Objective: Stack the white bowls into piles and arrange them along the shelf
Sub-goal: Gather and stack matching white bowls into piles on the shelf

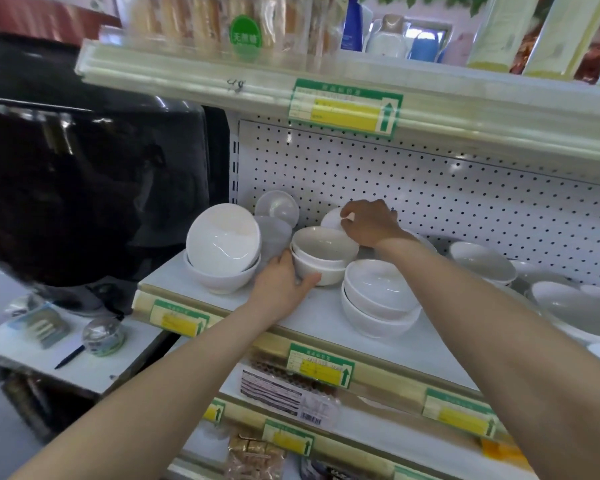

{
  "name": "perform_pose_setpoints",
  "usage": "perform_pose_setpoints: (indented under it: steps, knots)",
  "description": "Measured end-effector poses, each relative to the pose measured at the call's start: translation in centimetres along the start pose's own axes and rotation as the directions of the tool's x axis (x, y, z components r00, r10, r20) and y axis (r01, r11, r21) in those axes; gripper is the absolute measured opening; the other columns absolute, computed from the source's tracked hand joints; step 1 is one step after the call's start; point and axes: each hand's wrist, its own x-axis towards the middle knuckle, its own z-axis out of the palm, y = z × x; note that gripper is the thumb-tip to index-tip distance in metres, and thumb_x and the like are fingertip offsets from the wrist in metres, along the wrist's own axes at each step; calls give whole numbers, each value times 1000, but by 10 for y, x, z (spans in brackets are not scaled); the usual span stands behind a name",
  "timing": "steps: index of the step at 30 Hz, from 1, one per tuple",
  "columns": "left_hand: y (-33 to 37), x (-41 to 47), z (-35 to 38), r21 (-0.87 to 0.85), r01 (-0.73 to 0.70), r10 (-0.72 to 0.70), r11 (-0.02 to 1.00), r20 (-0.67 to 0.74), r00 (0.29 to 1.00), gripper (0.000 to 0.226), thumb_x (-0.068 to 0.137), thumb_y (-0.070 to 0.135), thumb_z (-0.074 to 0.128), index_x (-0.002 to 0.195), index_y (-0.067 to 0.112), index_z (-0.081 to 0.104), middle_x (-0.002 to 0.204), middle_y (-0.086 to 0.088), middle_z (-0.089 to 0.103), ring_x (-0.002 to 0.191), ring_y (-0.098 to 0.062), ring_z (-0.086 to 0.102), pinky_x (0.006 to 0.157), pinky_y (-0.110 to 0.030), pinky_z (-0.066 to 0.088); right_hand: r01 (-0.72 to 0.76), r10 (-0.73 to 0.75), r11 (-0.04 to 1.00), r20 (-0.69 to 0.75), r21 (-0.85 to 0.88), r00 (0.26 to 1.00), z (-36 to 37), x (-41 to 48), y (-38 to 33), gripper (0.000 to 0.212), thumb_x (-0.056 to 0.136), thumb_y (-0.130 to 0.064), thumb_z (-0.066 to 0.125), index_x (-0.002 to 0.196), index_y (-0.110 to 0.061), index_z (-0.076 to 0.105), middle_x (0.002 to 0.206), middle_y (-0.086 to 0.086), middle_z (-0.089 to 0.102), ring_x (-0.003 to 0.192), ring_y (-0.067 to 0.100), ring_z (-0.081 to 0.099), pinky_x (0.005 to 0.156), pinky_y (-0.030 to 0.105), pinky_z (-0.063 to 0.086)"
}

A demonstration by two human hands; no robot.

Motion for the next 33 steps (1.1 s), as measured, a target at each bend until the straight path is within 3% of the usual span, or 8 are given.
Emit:
perform_pose_setpoints:
  steps: [4, 7, 11, 14, 17, 23, 28, 33]
  knots:
    - [6, -15, -15, 130, -49, 42, 990, 53, 998, 68, 92, 51, 56, 143, 9, 37, 132, -16, 55, 119, -31, 53, 92, -36, 43, 111, -108, 992, -53, 58, 993, -14, -2, -18, 32, 100, -32, 40, 126, -31, 59, 112, 5, 67, 125, 28, 41, 95, 40, 33]
    - [8, -31, -37, 226, -116, 109, 967, 46, 993, 42, 93, 48, 57, 121, 16, 59, 114, -8, 67, 105, -27, 61, 80, -34, 46, 187, -174, 976, -117, 116, 978, -18, -7, -40, 33, 98, -32, 42, 125, -32, 61, 105, 6, 70, 119, 28, 48, 96, 38, 36]
    - [-2, -53, -72, 265, -221, 274, 938, -179, 945, 25, 92, 43, 57, 93, 24, 72, 86, 4, 72, 83, -23, 65, 70, -36, 52, 272, -239, 945, -182, 181, 954, -18, -19, -76, 31, 98, -33, 44, 122, -31, 64, 106, 6, 69, 114, 29, 51, 100, 40, 40]
    - [-24, -62, -99, 206, -225, 290, 952, -383, 877, 23, 89, 42, 61, 103, 25, 68, 91, 8, 62, 82, -16, 61, 66, -35, 52, 274, -243, 938, -160, 214, 957, -13, -21, -105, 32, 99, -39, 40, 119, -33, 64, 105, 8, 66, 111, 28, 49, 97, 37, 38]
    - [-55, -62, -121, 151, -109, 166, 982, -438, 883, 50, 81, 46, 71, 122, 25, 53, 109, 5, 50, 101, -16, 52, 73, -35, 51, 247, -223, 938, -120, 243, 967, -7, -25, -130, 33, 97, -46, 38, 116, -36, 63, 106, 5, 60, 107, 24, 45, 89, 33, 34]
    - [-99, -47, -127, 63, 210, -201, 976, -121, 972, 122, 58, 74, 73, 152, 15, 22, 146, -5, 41, 134, -26, 38, 105, -44, 43, 272, -256, 955, -138, 116, 957, 10, -29, -151, 33, 99, -43, 40, 121, -34, 63, 97, 2, 68, 115, 26, 43, 95, 40, 34]
    - [-109, -39, -120, -99, 124, -124, 987, 9, 992, 99, 57, 67, 78, 140, 29, 39, 131, 4, 54, 122, -20, 50, 95, -37, 47, 223, -217, 974, -137, 31, 966, 17, -27, -151, 32, 99, -36, 41, 122, -30, 62, 104, 10, 66, 115, 28, 44, 94, 41, 29]
    - [-114, -36, -117, -157, 121, -120, 980, 14, 993, 100, 53, 67, 79, 139, 36, 38, 130, 9, 53, 121, -16, 49, 96, -40, 47, 173, -172, 985, -108, -6, 979, 15, -27, -160, 33, 100, -26, 39, 124, -24, 60, 112, 16, 59, 117, 29, 43, 96, 42, 28]
